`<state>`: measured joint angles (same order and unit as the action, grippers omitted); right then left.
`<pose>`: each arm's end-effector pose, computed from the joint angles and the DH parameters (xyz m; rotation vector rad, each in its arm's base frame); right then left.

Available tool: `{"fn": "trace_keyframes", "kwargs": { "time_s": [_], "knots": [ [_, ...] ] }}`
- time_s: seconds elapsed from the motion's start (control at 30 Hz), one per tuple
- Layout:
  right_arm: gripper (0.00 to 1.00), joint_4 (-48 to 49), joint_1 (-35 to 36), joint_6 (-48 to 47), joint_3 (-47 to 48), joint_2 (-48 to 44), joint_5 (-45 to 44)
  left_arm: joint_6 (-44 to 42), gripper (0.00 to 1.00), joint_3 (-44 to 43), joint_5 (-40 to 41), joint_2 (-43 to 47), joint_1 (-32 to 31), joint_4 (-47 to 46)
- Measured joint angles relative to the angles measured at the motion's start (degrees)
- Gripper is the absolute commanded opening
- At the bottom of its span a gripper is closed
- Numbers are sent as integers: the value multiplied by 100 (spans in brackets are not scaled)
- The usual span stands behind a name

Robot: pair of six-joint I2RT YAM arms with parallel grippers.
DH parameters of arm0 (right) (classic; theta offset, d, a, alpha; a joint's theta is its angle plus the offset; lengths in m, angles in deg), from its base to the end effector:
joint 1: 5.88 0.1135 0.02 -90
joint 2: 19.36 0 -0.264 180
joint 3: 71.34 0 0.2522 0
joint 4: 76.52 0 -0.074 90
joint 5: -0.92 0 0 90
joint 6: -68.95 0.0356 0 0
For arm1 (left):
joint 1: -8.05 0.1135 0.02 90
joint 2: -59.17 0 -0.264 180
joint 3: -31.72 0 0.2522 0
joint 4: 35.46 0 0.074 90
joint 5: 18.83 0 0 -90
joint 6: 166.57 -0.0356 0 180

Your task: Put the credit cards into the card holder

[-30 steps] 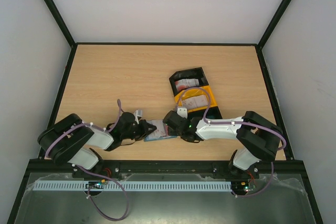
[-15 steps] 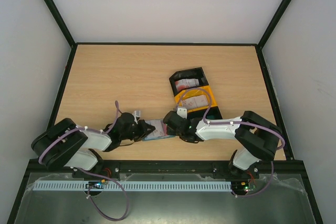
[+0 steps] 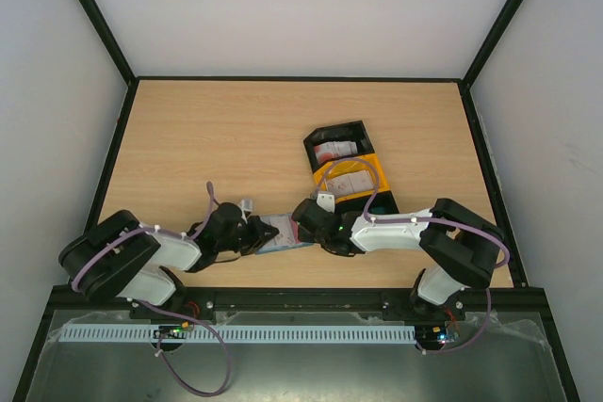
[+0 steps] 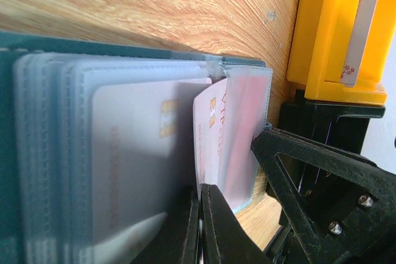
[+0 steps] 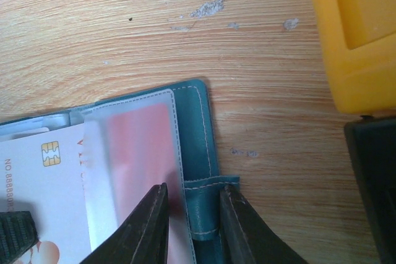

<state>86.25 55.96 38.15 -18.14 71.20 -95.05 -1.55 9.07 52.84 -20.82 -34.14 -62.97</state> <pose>0.1384 0.2508 0.1353 -0.0171 2.6702 0.6735 0.1434 -0.1451 0.1075 -0.4761 2.4324 -1.4278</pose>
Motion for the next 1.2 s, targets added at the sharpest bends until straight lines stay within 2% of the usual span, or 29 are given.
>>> {"fn": "trace_keyframes", "kwargs": {
  "time_s": [0.23, 0.47, 0.73, 0.93, 1.2],
  "knots": [
    [22, 11, 0, 0, 0, 7, 2, -17, 5, -52, -96, -372, 0, -387],
    [22, 120, 0, -7, 2, 48, 11, -310, 11, -339, -170, -647, -2, -227],
    [22, 127, 0, -4, 2, 50, 9, -863, 28, -750, -127, -575, -114, 546],
    [22, 293, 0, -4, -20, 63, 140, -1235, 42, -925, 103, -76, -232, 1425],
    [22, 553, 0, -70, -20, 140, 387, -1593, 53, -1134, 483, 520, -356, 2643]
  ]
}}
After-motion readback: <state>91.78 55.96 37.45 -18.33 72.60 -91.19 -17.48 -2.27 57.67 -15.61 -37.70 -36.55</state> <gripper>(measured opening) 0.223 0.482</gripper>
